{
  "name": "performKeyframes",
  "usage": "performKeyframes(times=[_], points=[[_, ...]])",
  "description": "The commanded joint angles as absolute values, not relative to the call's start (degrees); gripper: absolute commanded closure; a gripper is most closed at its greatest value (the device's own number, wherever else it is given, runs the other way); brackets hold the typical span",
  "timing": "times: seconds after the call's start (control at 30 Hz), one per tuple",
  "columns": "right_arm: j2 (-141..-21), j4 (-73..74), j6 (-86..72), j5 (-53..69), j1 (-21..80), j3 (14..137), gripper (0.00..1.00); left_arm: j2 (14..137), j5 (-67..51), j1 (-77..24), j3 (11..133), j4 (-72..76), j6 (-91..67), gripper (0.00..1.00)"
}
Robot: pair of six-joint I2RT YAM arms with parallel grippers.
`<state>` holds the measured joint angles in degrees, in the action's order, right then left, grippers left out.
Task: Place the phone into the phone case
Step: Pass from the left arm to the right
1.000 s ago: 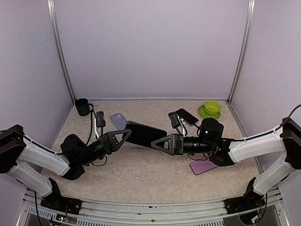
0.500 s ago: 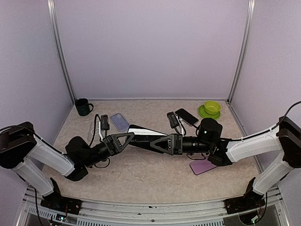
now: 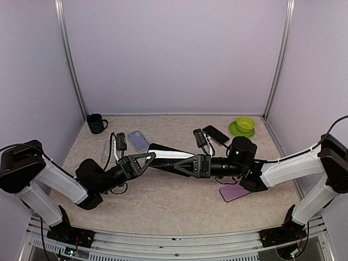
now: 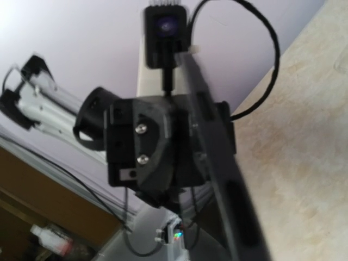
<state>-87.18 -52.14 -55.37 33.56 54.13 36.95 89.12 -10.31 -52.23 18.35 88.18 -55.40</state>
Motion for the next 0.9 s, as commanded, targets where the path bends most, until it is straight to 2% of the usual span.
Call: performKeyframes(times=[0.0, 0.13, 0.23, 0.37, 0.43, 0.53, 0.6, 0.7, 0.87], points=[[-86.8, -56.5, -55.0, 34.8, 54.0, 37.9, 0.71, 89.6, -8.8, -52.3, 18.6, 90.3, -55.1, 1.0], [-87.0, -57.6, -55.2, 35.4, 54.0, 38.0, 0.92, 89.8, -8.7, -52.3, 18.6, 90.2, -55.2, 1.0], [-86.8, -58.0, -55.2, 35.5, 54.0, 38.0, 1.0, 89.9, -8.6, -52.2, 18.5, 90.1, -55.4, 1.0], [-86.4, -58.0, -55.1, 35.5, 54.0, 37.9, 1.0, 89.7, -8.5, -51.7, 18.2, 89.8, -55.6, 0.95], [-86.0, -57.8, -54.9, 35.4, 54.0, 37.7, 1.0, 89.7, -8.5, -51.4, 17.9, 89.5, -55.6, 0.85], [-85.2, -56.5, -53.9, 34.6, 54.0, 37.5, 1.0, 89.0, -8.2, -50.7, 16.9, 89.2, -55.5, 0.65], [-84.4, -54.7, -52.9, 33.7, 54.0, 37.5, 1.0, 87.9, -7.8, -50.1, 16.2, 88.8, -55.3, 0.57], [-83.1, -52.8, -51.6, 32.6, 53.9, 37.3, 1.0, 85.6, -6.8, -49.1, 15.4, 86.0, -54.4, 0.53], [-81.5, -49.9, -49.6, 30.9, 53.9, 37.1, 1.0, 79.2, -1.8, -47.6, 15.5, 72.9, -51.0, 0.51]])
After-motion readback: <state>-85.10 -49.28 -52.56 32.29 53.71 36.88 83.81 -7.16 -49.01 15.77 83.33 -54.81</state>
